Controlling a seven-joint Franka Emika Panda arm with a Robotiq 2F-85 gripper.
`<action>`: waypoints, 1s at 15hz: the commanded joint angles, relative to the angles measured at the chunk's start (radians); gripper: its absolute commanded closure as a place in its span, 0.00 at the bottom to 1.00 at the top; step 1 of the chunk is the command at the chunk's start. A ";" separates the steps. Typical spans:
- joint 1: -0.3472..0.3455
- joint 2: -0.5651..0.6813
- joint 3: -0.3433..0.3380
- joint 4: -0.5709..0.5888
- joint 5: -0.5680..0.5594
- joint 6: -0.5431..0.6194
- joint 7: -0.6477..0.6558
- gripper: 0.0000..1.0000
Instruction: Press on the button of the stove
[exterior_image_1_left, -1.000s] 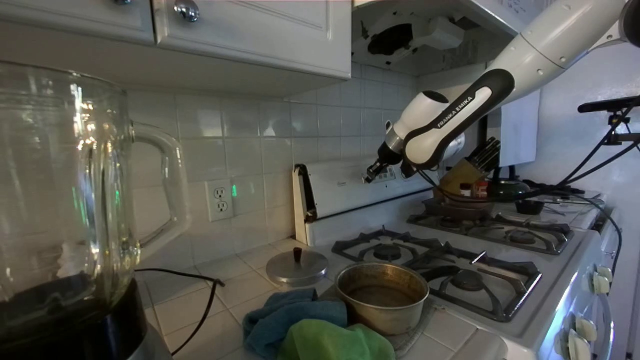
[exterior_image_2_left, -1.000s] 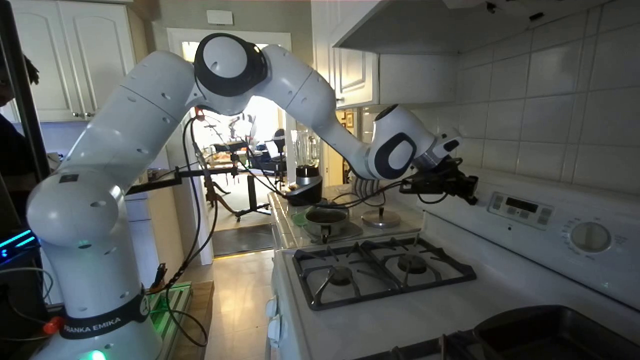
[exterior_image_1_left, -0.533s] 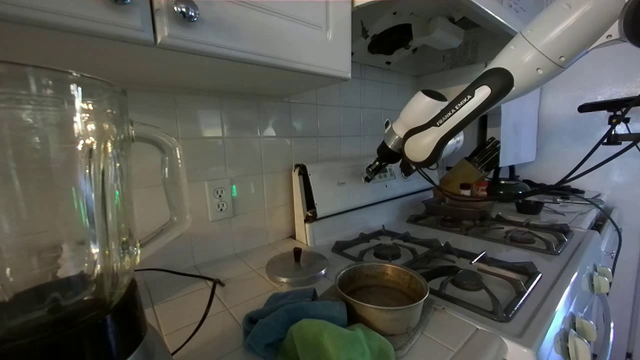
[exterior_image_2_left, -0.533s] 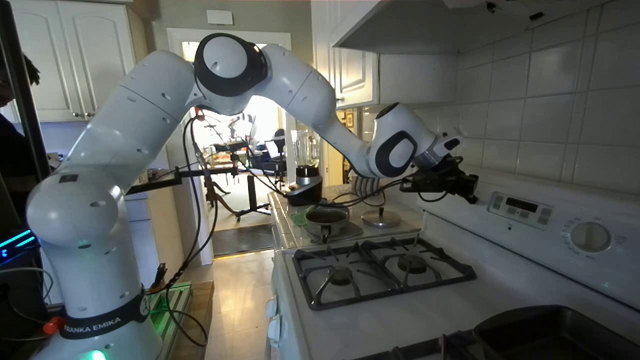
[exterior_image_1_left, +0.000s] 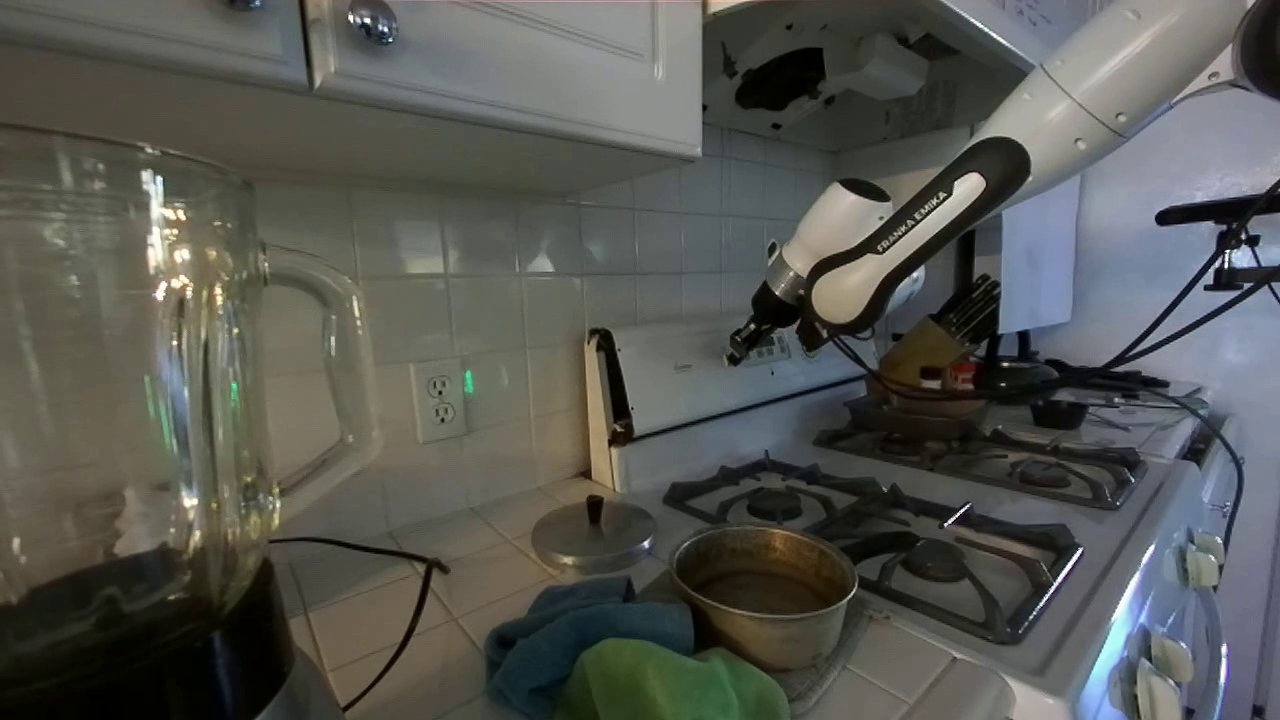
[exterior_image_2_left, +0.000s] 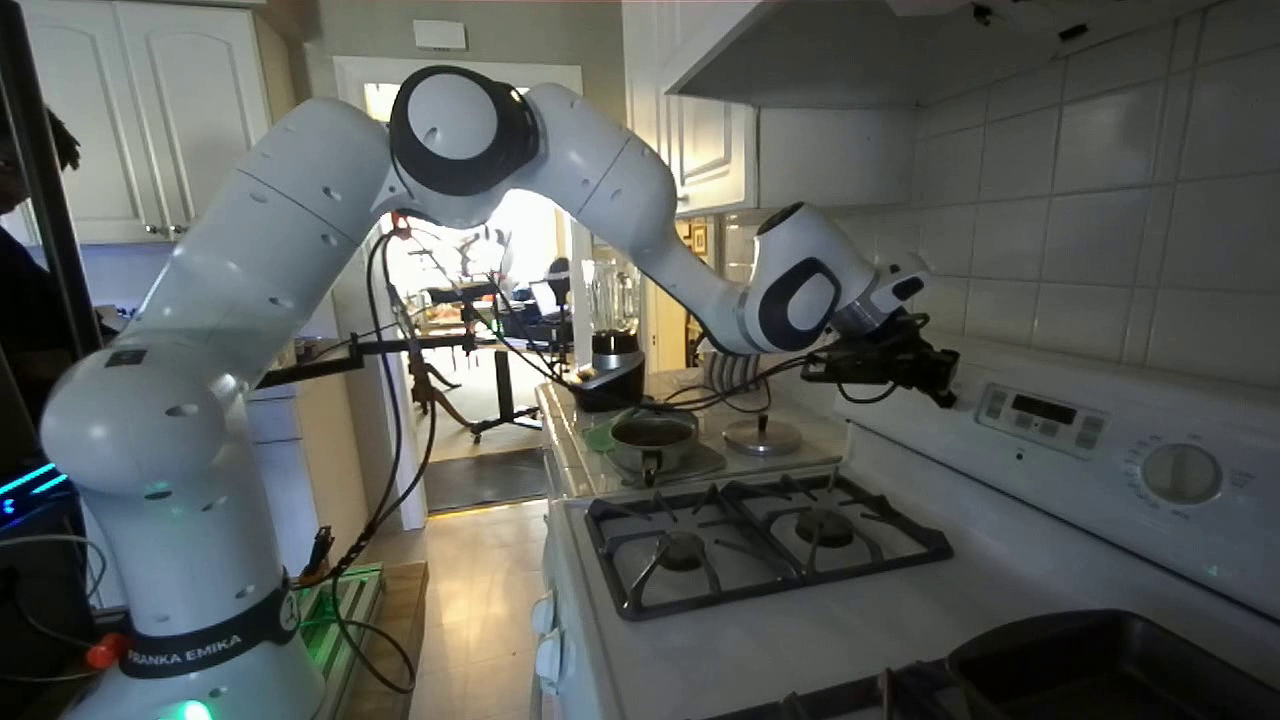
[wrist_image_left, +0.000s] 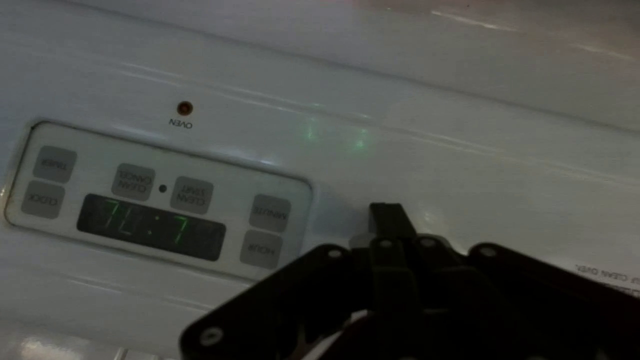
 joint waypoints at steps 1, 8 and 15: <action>-0.040 0.022 0.045 0.063 -0.061 -0.025 0.052 1.00; -0.048 0.016 0.055 0.065 -0.093 -0.011 0.069 1.00; 0.002 -0.004 -0.002 0.038 -0.078 -0.012 0.047 1.00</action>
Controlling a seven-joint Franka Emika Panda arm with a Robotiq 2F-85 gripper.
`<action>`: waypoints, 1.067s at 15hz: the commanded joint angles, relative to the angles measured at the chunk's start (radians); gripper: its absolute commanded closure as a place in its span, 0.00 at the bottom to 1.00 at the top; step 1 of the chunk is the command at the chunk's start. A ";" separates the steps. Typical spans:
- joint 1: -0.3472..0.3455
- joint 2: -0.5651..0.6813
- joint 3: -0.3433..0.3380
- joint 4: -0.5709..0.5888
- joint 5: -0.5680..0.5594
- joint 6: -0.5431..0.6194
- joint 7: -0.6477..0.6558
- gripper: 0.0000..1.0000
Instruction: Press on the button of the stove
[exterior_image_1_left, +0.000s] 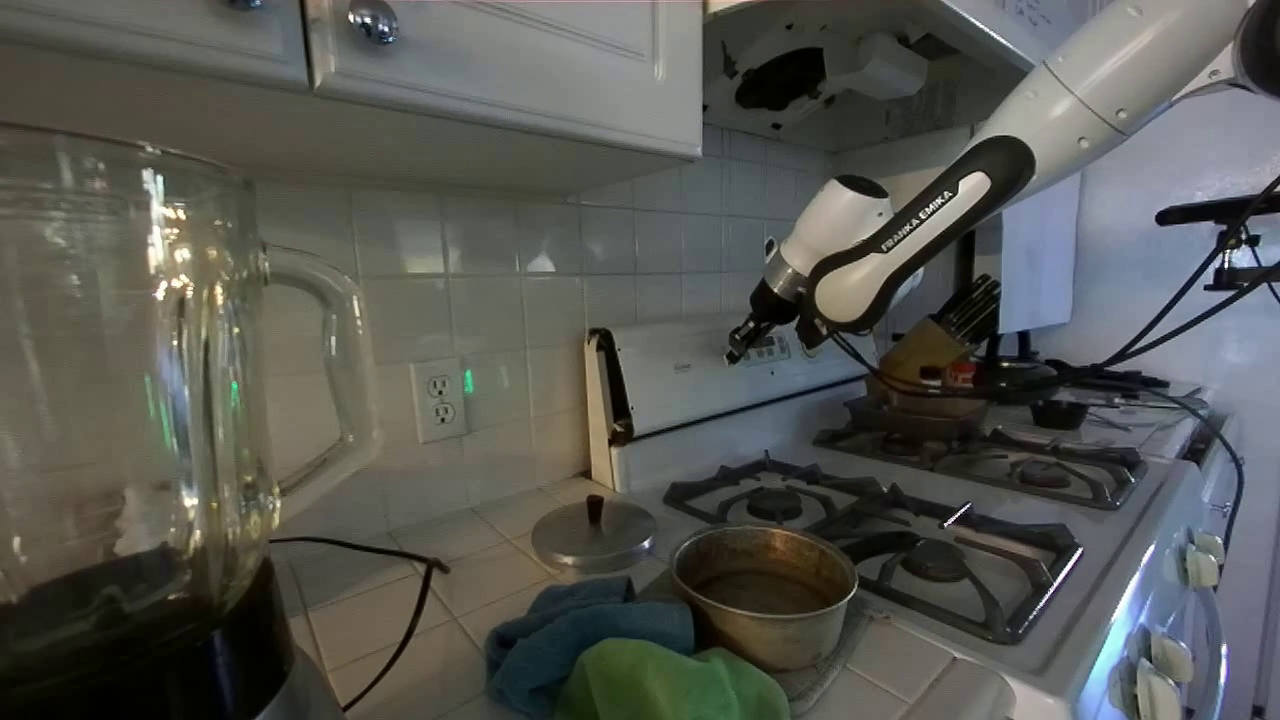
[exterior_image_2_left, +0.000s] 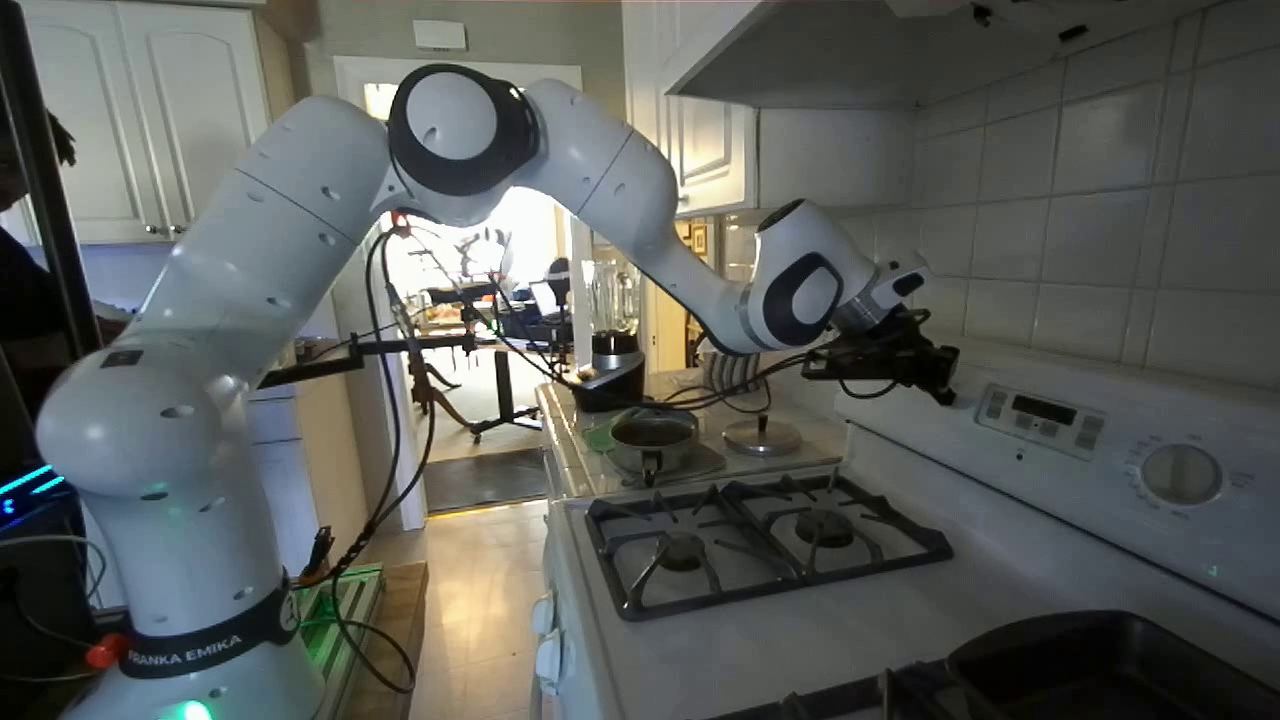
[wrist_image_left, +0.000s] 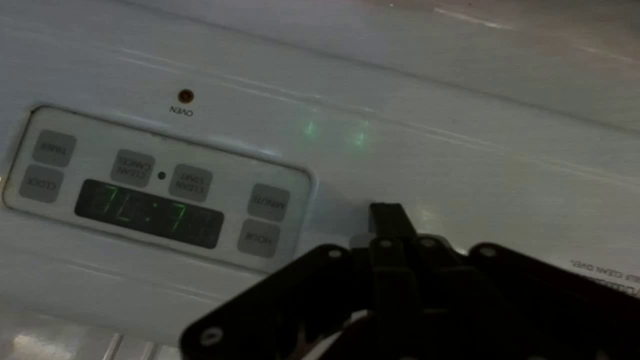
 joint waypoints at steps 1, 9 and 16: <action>0.027 -0.002 -0.029 0.022 -0.008 0.004 0.016 1.00; 0.098 -0.076 -0.109 -0.050 -0.014 -0.029 0.024 1.00; 0.021 -0.219 0.024 -0.153 -0.110 -0.186 -0.025 1.00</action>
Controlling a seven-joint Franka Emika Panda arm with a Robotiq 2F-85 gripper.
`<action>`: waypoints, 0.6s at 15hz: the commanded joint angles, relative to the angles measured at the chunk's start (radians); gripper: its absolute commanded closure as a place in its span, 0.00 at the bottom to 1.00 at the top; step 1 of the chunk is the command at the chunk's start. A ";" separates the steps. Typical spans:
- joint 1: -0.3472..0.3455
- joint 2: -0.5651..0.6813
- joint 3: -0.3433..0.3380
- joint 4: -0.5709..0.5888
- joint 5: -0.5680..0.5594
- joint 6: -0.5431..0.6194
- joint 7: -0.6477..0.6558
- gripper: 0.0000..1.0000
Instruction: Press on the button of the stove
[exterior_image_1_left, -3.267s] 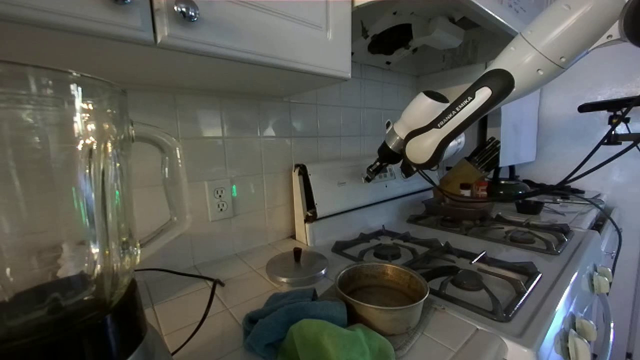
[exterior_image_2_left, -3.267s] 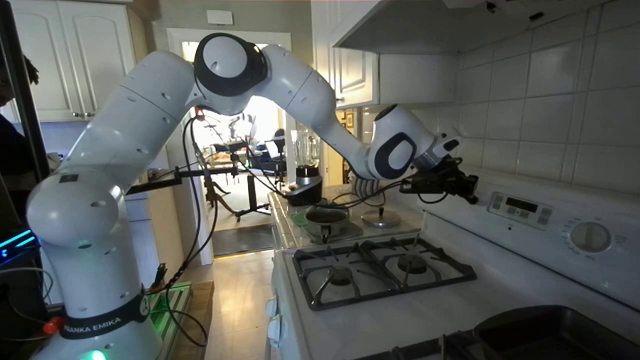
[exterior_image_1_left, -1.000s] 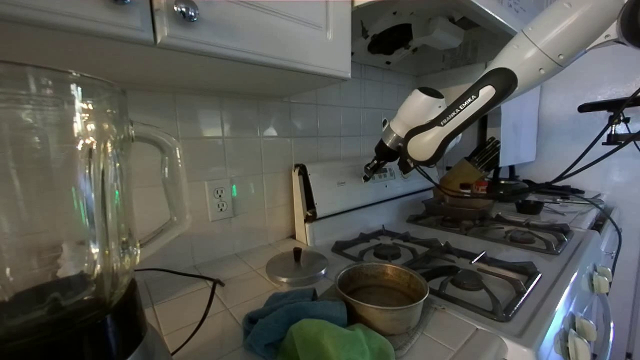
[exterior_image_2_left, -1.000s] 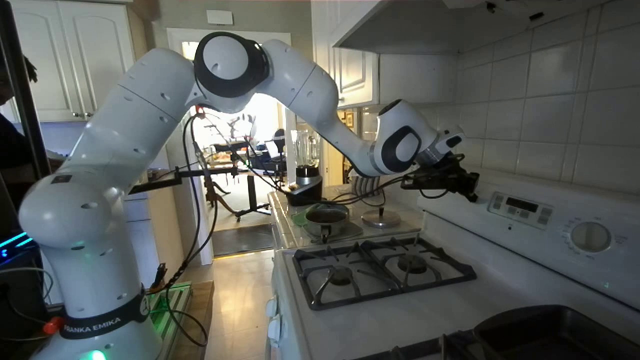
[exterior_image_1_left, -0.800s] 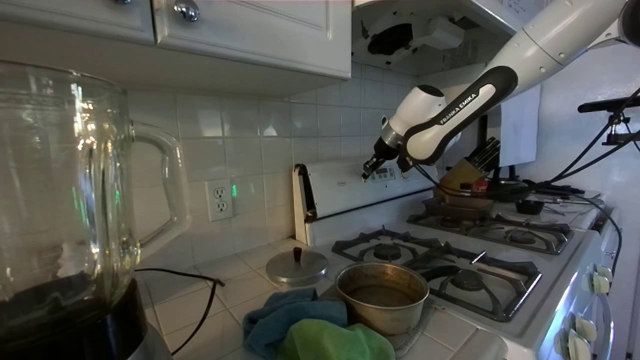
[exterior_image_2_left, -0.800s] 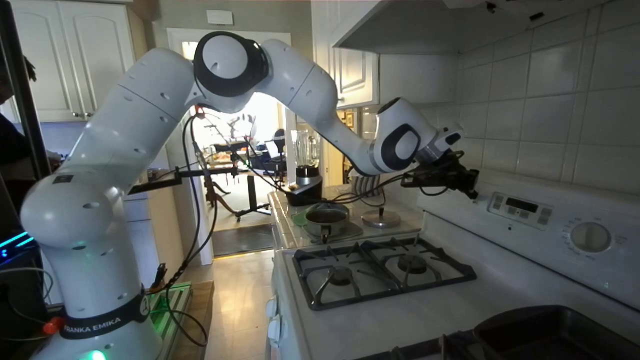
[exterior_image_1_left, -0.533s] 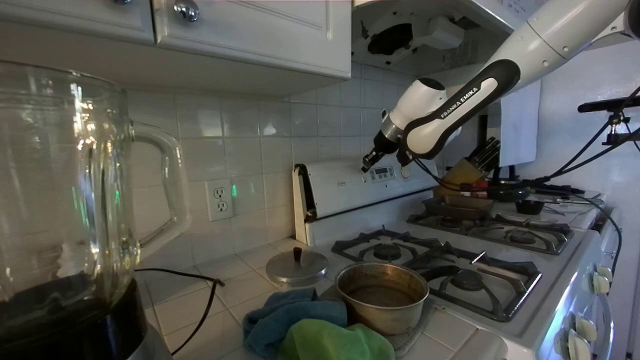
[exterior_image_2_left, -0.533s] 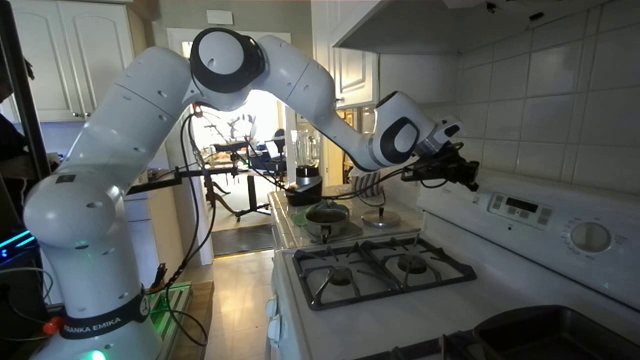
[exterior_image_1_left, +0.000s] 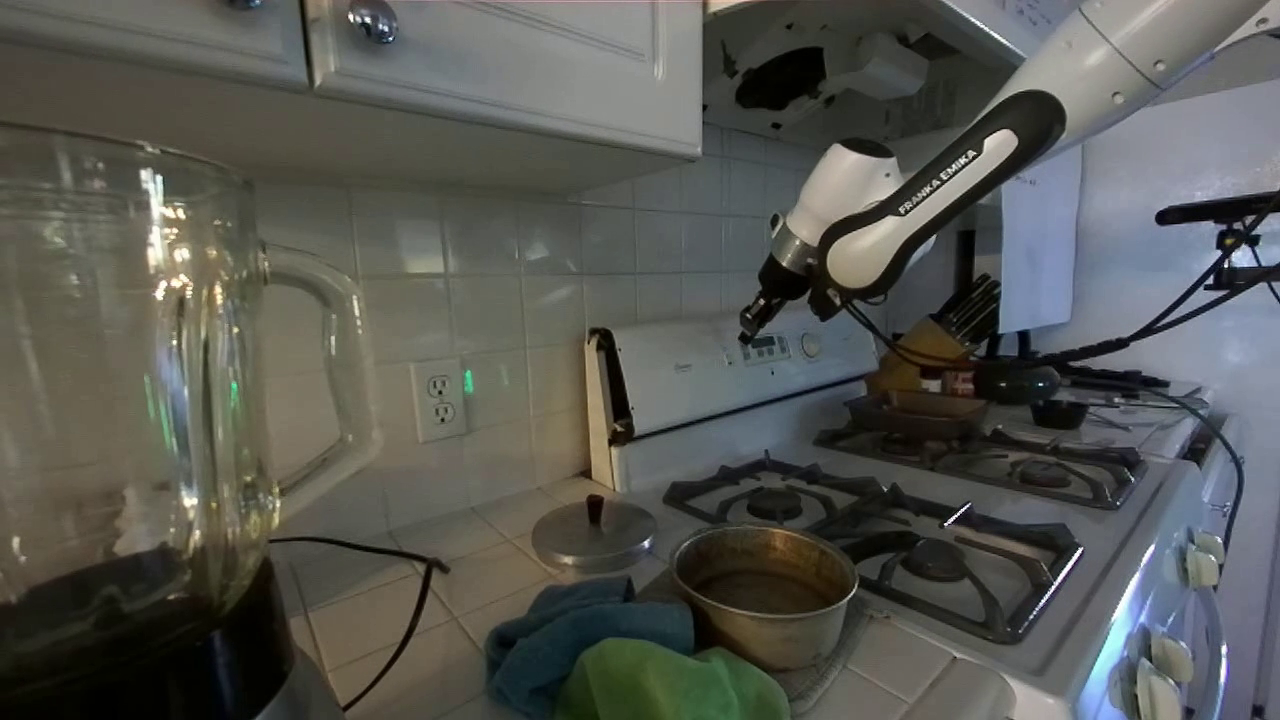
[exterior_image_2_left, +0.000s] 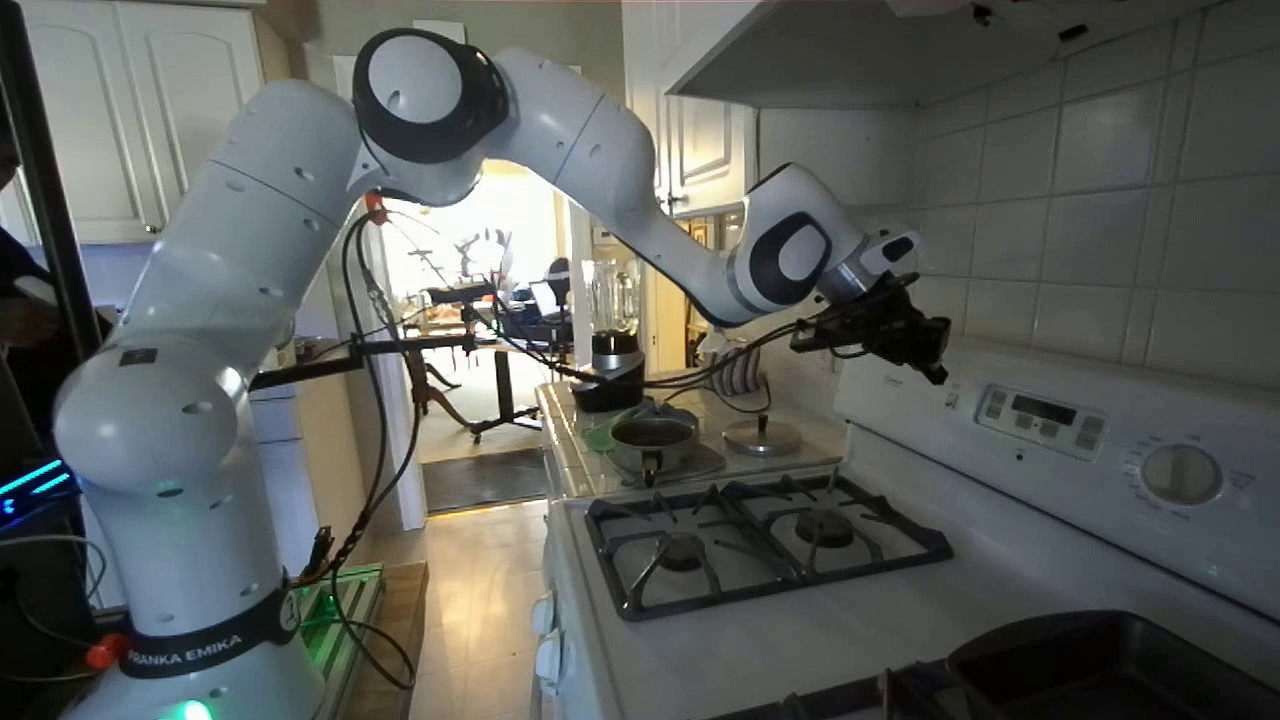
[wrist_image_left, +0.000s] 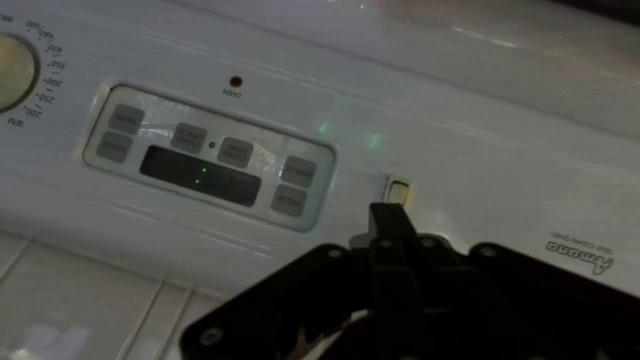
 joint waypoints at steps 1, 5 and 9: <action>-0.075 -0.133 0.126 -0.106 -0.088 -0.095 -0.023 1.00; -0.129 -0.206 0.197 -0.152 -0.143 -0.199 -0.008 1.00; -0.178 -0.261 0.244 -0.203 -0.170 -0.271 -0.003 1.00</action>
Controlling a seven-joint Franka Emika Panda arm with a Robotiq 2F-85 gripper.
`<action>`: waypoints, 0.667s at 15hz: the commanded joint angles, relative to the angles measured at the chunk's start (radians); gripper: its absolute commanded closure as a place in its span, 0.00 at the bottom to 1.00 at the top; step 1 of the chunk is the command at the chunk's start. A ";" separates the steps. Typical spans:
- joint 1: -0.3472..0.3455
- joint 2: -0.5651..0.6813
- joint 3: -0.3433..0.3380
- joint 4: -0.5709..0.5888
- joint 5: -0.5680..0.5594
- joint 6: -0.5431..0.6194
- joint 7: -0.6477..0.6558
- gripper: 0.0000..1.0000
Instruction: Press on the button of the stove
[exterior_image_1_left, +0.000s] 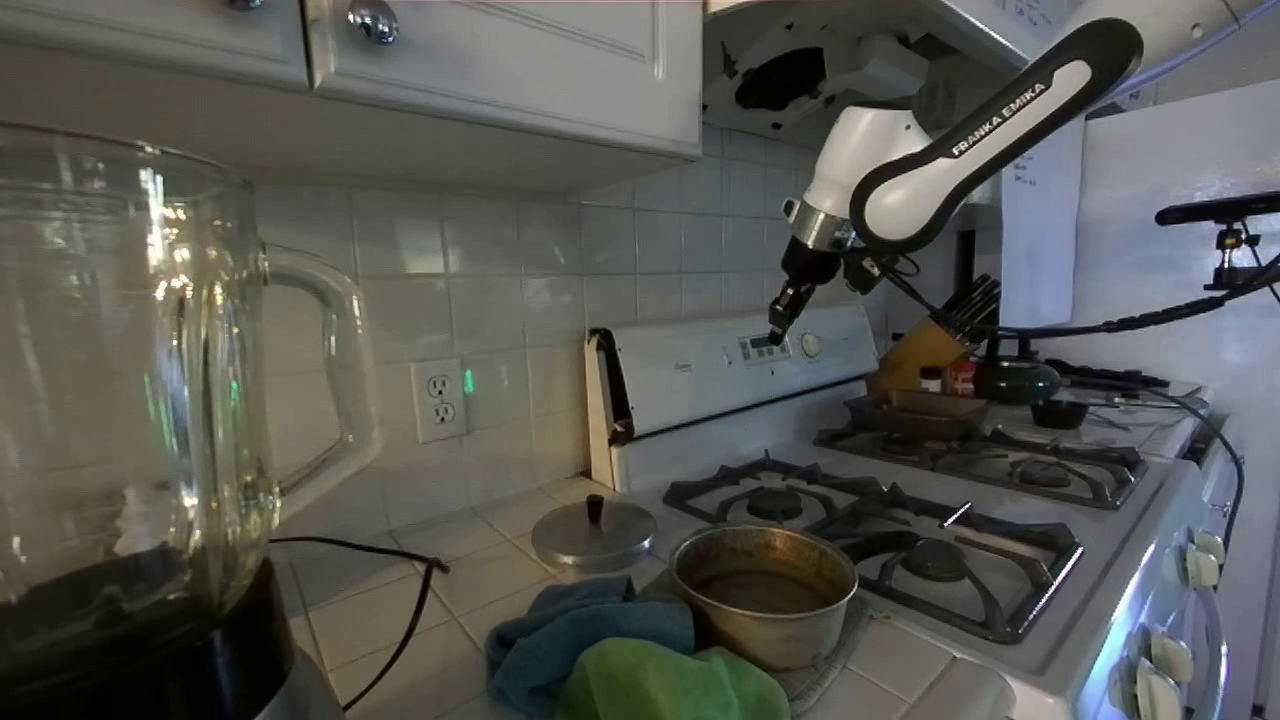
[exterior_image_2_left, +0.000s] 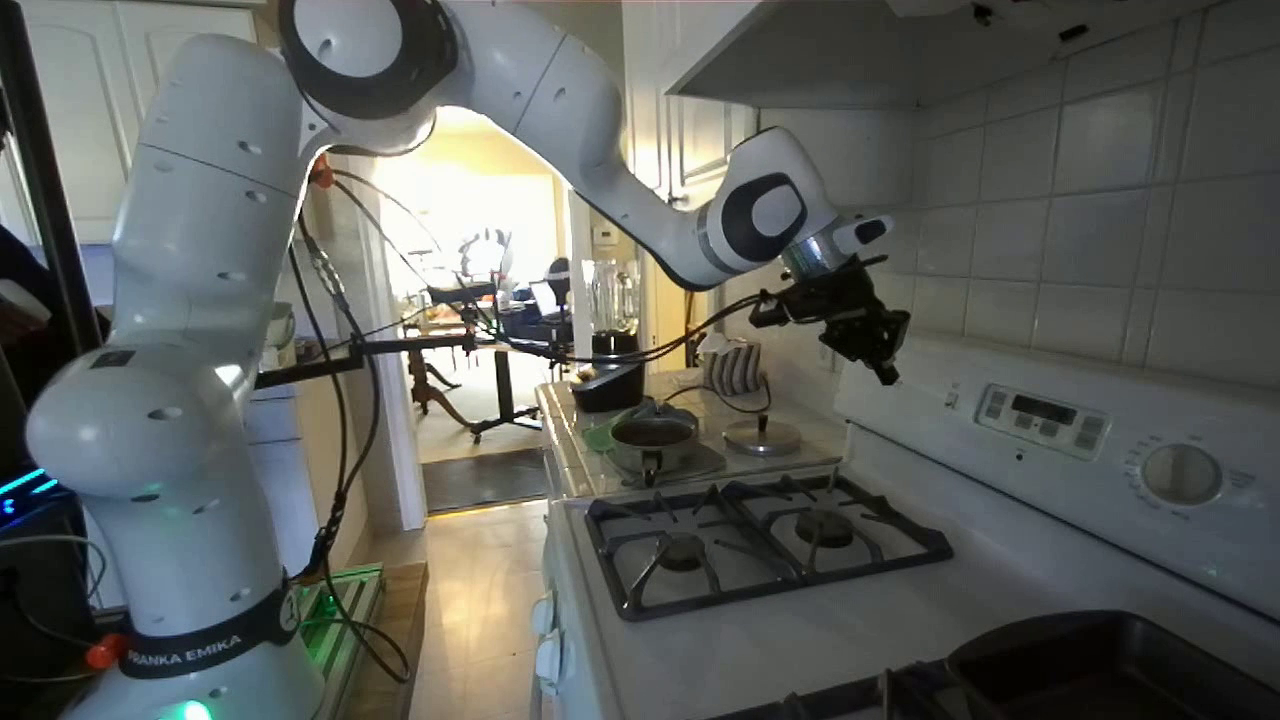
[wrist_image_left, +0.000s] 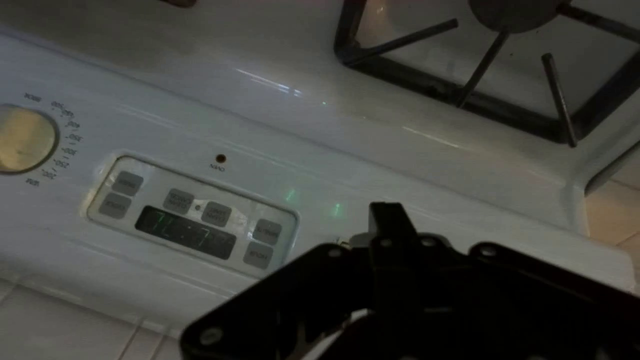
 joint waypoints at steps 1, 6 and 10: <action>-0.056 -0.088 0.060 -0.094 -0.047 -0.057 0.009 1.00; -0.104 -0.151 0.110 -0.192 -0.032 -0.083 0.008 0.93; -0.127 -0.194 0.129 -0.263 -0.033 -0.103 0.016 0.55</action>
